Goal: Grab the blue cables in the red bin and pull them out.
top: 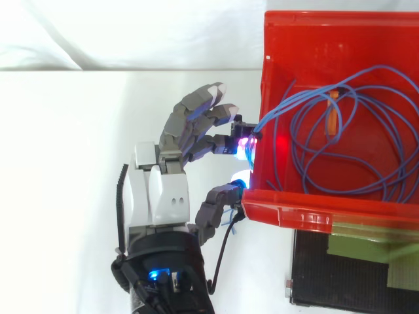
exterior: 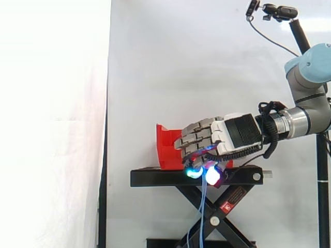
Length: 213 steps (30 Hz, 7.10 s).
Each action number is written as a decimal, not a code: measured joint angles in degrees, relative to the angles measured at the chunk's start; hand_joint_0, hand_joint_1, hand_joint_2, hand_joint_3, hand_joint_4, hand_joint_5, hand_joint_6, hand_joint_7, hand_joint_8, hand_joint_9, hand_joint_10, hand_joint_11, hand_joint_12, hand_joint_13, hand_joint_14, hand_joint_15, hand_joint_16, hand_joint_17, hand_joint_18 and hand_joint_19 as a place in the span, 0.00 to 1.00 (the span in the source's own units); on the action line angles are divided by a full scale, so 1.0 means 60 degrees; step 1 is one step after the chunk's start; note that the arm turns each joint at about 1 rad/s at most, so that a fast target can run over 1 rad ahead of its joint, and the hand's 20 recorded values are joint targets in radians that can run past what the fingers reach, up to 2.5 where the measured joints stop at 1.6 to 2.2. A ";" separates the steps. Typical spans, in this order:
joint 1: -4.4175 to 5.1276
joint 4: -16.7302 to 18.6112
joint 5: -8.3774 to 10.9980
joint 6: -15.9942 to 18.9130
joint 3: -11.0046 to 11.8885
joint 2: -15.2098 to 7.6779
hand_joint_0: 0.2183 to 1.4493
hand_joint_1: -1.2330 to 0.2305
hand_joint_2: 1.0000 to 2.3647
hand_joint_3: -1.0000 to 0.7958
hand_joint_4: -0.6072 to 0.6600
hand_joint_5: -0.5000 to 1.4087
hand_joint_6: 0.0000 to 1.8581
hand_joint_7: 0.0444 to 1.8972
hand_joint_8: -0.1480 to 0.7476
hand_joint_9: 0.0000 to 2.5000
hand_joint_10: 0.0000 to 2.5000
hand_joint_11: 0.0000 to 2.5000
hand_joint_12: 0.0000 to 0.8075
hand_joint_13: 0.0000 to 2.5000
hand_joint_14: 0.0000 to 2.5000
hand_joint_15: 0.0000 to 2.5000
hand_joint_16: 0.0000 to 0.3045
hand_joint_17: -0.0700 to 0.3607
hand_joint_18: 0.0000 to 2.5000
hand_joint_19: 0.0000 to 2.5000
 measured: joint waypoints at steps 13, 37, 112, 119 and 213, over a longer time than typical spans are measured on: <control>0.0000 -0.0022 0.0000 -0.0003 -0.0001 -0.0003 0.51 0.23 0.00 0.00 0.52 0.75 0.22 0.33 0.41 0.35 0.01 0.23 0.36 0.28 0.01 0.16 0.11 0.34 0.20 0.22; 0.0101 -0.0131 0.0004 0.0010 0.0000 0.0003 0.57 0.32 0.00 0.00 0.52 0.75 0.34 0.29 0.41 0.36 0.01 0.22 0.35 0.29 0.01 0.16 0.11 0.34 0.21 0.22; 0.3113 -0.0101 0.3338 1.3789 0.0014 0.1155 0.57 0.32 0.00 0.00 0.52 0.75 0.34 0.29 0.41 0.36 0.01 0.22 0.35 0.29 0.01 0.16 0.11 0.34 0.22 0.22; 0.3240 -0.0136 0.3656 1.5642 0.0014 0.1159 0.57 0.32 0.00 0.00 0.52 0.75 0.33 0.29 0.41 0.36 0.01 0.22 0.35 0.29 0.01 0.16 0.11 0.34 0.22 0.22; 0.3706 -0.2499 0.3396 2.4402 -0.0116 0.1136 0.45 0.30 0.00 0.00 0.59 0.70 0.36 0.25 0.43 0.35 0.01 0.22 0.38 0.29 0.01 0.17 0.12 0.36 0.22 0.23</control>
